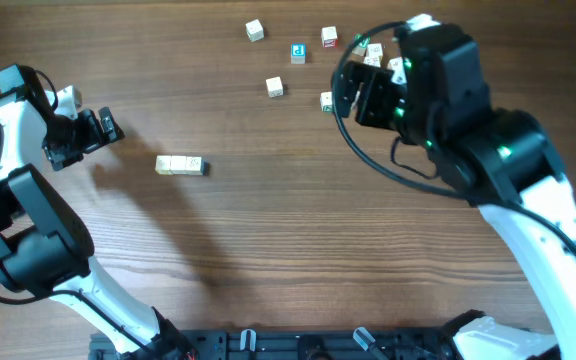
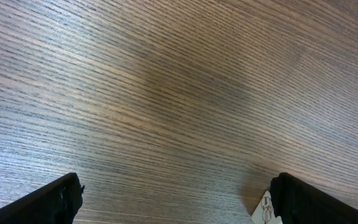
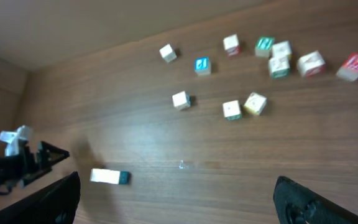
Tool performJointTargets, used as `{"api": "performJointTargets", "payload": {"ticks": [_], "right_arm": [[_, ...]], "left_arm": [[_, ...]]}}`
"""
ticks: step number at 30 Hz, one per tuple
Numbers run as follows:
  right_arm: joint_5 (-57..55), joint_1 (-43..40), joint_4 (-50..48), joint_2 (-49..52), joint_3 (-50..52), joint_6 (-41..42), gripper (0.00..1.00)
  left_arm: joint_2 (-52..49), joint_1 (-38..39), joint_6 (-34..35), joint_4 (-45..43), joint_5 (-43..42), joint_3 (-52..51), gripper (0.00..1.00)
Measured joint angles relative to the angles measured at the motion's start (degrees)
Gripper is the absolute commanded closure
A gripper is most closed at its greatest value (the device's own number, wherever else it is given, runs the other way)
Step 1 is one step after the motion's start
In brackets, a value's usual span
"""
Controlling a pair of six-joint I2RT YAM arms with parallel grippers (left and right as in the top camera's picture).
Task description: Form a horizontal line
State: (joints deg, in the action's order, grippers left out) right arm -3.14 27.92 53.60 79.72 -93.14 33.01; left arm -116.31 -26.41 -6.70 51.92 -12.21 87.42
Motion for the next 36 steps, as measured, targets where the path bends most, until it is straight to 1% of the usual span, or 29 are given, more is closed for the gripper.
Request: {"api": "performJointTargets", "payload": {"ticks": [5,10,14,16,17,18,19,21,22,25,26,28,31,36], "right_arm": [[-6.14,-0.59,0.66,-1.95,0.0,-9.31,0.0],[-7.48,-3.41,0.72,-3.87,0.0,-14.95,0.0],[-6.97,-4.52,-4.42,-4.44,0.02,-20.37,0.0],[-6.71,-4.5,-9.25,-6.25,0.57,-22.08,0.0],[-6.54,-4.52,-15.3,-8.61,3.32,-22.91,0.0],[-6.32,-4.5,-18.99,-10.91,6.47,-23.61,0.0],[-5.9,-4.52,-25.97,-14.45,12.17,-24.24,0.0],[-4.37,-5.14,-32.79,-20.81,23.3,-24.79,0.0],[-3.23,-6.01,-35.08,-22.91,27.21,-24.98,0.0],[1.95,-10.95,-42.27,-32.37,41.29,-25.4,0.0],[3.87,-12.74,-44.92,-37.07,45.99,-25.42,0.0],[6.64,-14.75,-51.41,-45.29,52.63,-25.4,0.0],[9.05,-16.57,-58.05,-54.82,60.52,-25.38,0.0],[11.02,-19.02,-69.44,-66.29,73.2,-25.4,0.0]], "left_arm": [[0.0,0.0,-0.02,-0.02,0.0,0.0,0.0],[0.0,0.0,-0.02,-0.02,0.0,0.0,0.0],[0.0,0.0,-0.02,0.0,0.0,0.0,0.0],[0.0,0.0,-0.02,-0.02,-0.02,0.0,0.0],[0.0,0.0,-0.02,-0.02,0.02,0.0,0.0],[0.0,0.0,0.0,-0.02,0.02,0.0,0.0],[0.0,0.0,-0.02,0.0,-0.02,0.0,0.0],[0.0,0.0,0.0,0.07,-0.02,0.0,0.0],[0.0,0.0,-0.02,0.0,0.0,0.0,0.0],[0.0,0.0,0.0,0.02,0.0,0.0,0.0],[0.0,0.0,-0.02,-0.02,0.04,0.0,0.0],[0.0,0.0,-0.02,-0.02,0.02,0.0,0.0],[0.0,0.0,-0.02,-0.04,0.0,0.0,0.0],[0.0,0.0,0.0,0.04,0.0,0.0,0.0]]}}
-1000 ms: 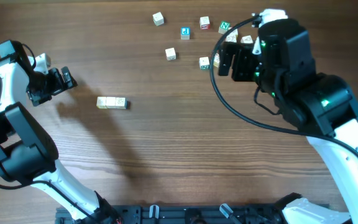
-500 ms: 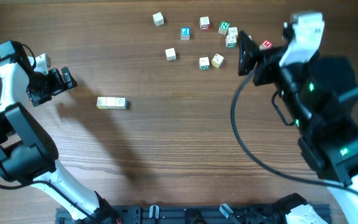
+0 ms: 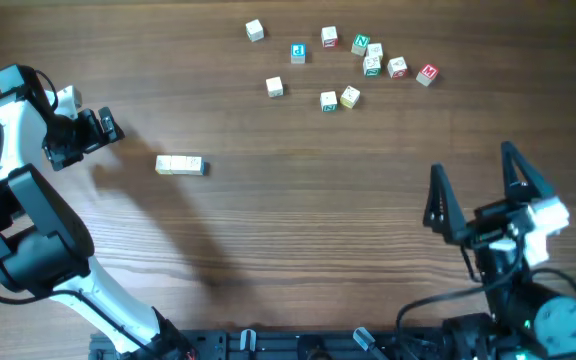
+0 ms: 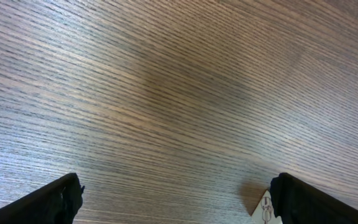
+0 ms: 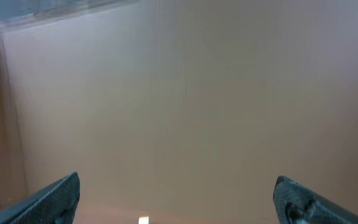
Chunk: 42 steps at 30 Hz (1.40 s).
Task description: Form a horizontal line
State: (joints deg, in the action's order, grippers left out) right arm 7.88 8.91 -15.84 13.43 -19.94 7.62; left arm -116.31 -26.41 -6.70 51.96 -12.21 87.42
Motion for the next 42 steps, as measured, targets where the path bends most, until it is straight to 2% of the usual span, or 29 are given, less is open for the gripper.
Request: {"api": "performJointTargets", "payload": {"ticks": [6,13,19,23,26,36,42], "right_arm": [[0.26,-2.56,-11.78,-11.65,13.42,0.26,0.0],[-0.42,-6.69,-12.74,-12.28,18.21,1.99,0.0],[-5.6,-6.71,-5.7,-12.41,19.47,2.21,0.0],[-9.29,-6.71,7.54,-12.7,19.47,2.47,0.0],[-9.92,-6.73,13.11,-12.74,19.58,2.6,0.0],[-10.69,-10.67,15.23,-12.76,19.58,2.56,0.0],[-7.52,-13.6,15.67,-12.76,19.58,-0.26,0.0]], "left_arm": [[0.0,0.0,0.0,-0.07,0.0,0.0,0.0],[0.0,0.0,0.0,-0.07,0.02,0.0,0.0],[0.0,0.0,-0.02,-0.04,0.0,0.0,0.0],[0.0,0.0,-0.02,-0.07,0.02,0.0,0.0],[0.0,0.0,0.0,-0.07,0.0,0.0,0.0],[0.0,0.0,-0.02,-0.04,0.0,0.0,0.0],[0.0,0.0,-0.02,-0.04,0.0,0.0,0.0]]}}
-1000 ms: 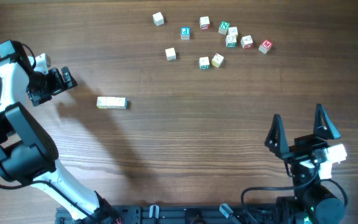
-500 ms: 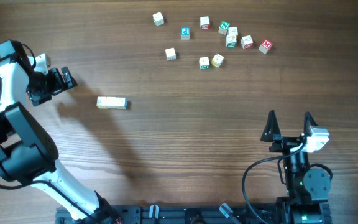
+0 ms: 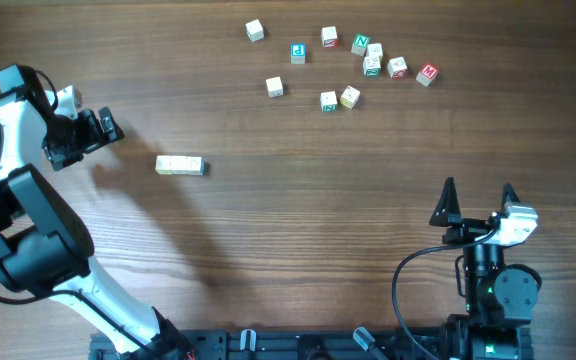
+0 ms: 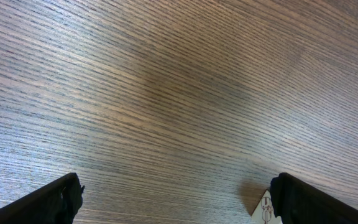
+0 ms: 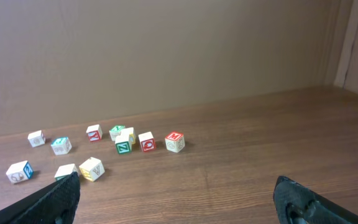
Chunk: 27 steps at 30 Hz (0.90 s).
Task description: Form a horizontal line
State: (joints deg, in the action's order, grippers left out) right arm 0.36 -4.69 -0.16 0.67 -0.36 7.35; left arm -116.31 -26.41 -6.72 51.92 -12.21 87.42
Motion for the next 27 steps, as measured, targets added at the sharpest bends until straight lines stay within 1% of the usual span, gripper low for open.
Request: {"api": "performJointTargets", "payload": {"ticks": [27], "right_arm": [[0.92,-0.02,0.0,0.0,0.0,-0.17,0.0]], "left_arm": [[0.0,0.11,0.02,0.0,0.0,0.0,0.0]]}}
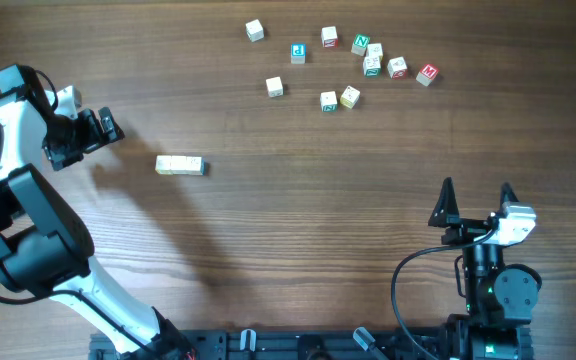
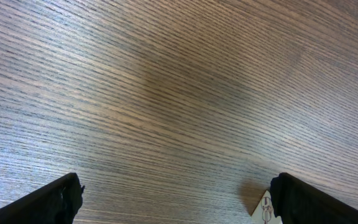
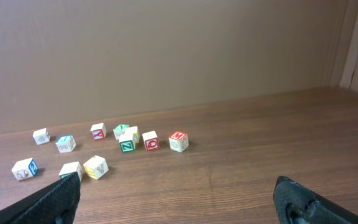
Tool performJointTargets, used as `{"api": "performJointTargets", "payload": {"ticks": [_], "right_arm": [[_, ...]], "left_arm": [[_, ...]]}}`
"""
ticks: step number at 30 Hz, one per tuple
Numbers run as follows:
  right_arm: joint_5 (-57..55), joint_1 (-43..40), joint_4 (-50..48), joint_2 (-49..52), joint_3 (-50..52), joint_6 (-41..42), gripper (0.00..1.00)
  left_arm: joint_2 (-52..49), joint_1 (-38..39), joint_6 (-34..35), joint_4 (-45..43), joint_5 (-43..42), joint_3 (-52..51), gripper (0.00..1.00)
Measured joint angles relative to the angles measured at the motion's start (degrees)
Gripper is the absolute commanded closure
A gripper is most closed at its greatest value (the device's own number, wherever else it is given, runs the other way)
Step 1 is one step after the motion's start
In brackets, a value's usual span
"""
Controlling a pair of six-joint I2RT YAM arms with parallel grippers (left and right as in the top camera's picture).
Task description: Form a horizontal line
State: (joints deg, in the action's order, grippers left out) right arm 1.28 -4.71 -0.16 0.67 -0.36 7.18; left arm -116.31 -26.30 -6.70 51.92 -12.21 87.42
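A short row of cream blocks (image 1: 179,165) lies at the left-middle of the table. Several loose letter blocks are scattered at the far right, among them a blue one (image 1: 298,52), a red one (image 1: 427,74) and a yellow one (image 1: 349,97). My left gripper (image 1: 103,127) hangs open to the left of the row, over bare wood (image 2: 179,205). A cream block's corner (image 2: 264,208) shows just inside its right finger. My right gripper (image 1: 476,190) stands open at the near right edge. It faces the scattered blocks, with the red M block (image 3: 178,140) in its view, and holds nothing (image 3: 179,205).
The wooden table (image 1: 298,220) runs between the row and the right arm. A brown wall (image 3: 166,50) stands behind the far blocks. The left arm's body (image 1: 28,230) takes up the near left corner.
The scattered blocks sit slightly lower and further right in the right wrist view, so that gripper has shifted a little. The left arm and all blocks are unchanged.
My right arm first reached over the scattered blocks at the far right, gripper open. Then it stood back at the near right edge with its camera on the wall. After that it settled low there, facing the blocks. The left gripper and the row stayed put.
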Motion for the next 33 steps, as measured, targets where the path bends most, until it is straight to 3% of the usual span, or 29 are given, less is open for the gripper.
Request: {"api": "performJointTargets", "payload": {"ticks": [5,9,14,16,21,25,28,33], "right_arm": [[0.0,0.0,0.0,0.0,0.0,0.0,0.0],[0.0,0.0,0.07,0.0,0.0,0.0,0.0],[0.0,0.0,0.15,0.0,0.0,0.0,0.0],[0.02,0.0,0.17,0.0,0.0,0.0,0.0],[0.02,0.0,0.17,0.0,0.0,0.0,0.0],[0.02,0.0,0.15,0.02,0.0,0.0,0.0],[0.02,0.0,0.13,0.0,0.0,0.0,0.0],[0.02,0.0,0.15,0.02,0.0,0.0,0.0]], "left_arm": [[7.04,2.38,-0.02,0.13,0.35,-0.07,0.0],[29.05,9.84,-0.02,-0.07,0.5,0.09,0.0],[51.23,28.33,-3.72,-0.5,2.95,0.2,0.0],[58.45,31.78,-4.85,-0.55,3.76,0.2,0.0],[70.03,31.5,-5.44,4.59,4.63,0.39,0.0],[74.79,31.39,-5.44,8.04,0.28,-1.44,0.0],[82.05,31.39,-5.46,1.36,-2.82,-12.22,0.0],[101.13,31.36,-4.63,-26.51,-5.53,-43.74,0.0]]}}
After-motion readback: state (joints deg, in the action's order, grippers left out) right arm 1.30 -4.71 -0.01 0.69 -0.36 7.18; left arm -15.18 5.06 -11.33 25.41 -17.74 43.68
